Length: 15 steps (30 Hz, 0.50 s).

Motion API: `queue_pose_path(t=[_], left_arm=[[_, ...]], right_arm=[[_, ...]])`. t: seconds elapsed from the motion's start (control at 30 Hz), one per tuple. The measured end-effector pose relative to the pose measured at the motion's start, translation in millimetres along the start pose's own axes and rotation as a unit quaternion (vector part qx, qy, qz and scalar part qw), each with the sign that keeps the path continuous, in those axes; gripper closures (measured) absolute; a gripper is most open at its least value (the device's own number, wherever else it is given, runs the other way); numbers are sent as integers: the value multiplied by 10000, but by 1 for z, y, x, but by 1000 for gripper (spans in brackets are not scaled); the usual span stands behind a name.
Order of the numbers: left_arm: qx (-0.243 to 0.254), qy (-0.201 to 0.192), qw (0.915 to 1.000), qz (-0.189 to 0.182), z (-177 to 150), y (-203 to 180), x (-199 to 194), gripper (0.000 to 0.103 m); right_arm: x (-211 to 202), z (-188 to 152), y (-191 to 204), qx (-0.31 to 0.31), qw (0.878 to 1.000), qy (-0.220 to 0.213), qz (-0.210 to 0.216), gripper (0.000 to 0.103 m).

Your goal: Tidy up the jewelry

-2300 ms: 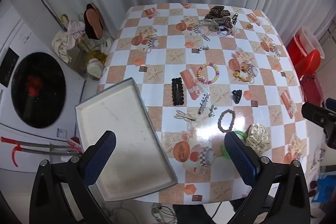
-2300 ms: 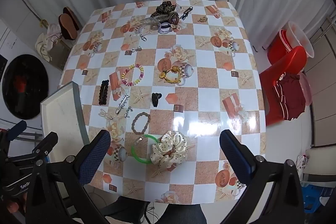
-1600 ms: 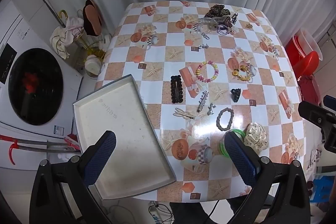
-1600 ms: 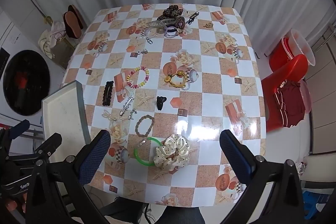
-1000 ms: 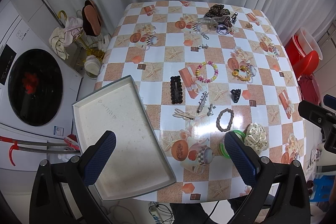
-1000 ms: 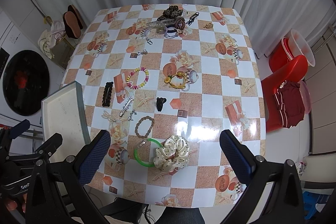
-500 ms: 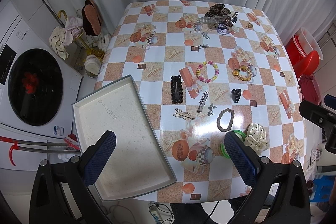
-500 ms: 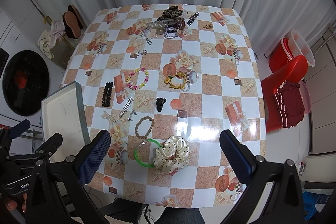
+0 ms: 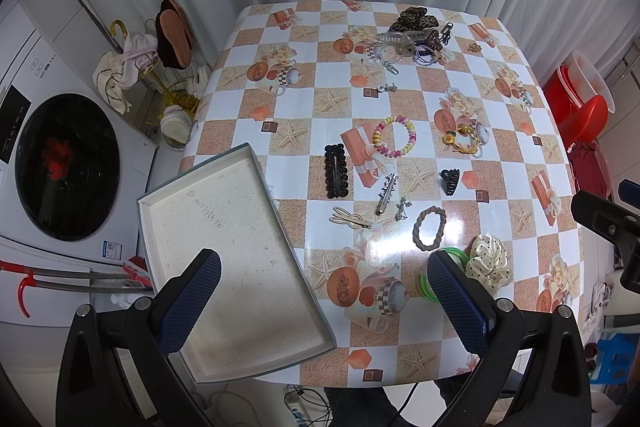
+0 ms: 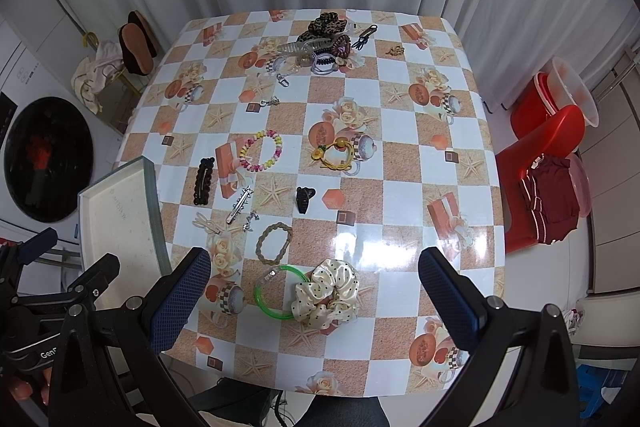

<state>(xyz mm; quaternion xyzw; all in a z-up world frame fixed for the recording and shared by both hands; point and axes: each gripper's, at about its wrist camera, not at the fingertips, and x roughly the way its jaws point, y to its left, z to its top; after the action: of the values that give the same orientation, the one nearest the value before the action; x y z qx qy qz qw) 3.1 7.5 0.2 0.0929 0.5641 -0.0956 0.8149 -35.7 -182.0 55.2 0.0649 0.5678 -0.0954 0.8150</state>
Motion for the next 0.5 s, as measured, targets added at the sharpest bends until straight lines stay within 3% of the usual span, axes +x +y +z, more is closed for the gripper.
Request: queue_pose_path(t=[0.5], left_arm=[[7,6,10000,-2,-2,-3,0,0]], right_arm=[[0,1,-1,-2,10000,-4,-3,0]])
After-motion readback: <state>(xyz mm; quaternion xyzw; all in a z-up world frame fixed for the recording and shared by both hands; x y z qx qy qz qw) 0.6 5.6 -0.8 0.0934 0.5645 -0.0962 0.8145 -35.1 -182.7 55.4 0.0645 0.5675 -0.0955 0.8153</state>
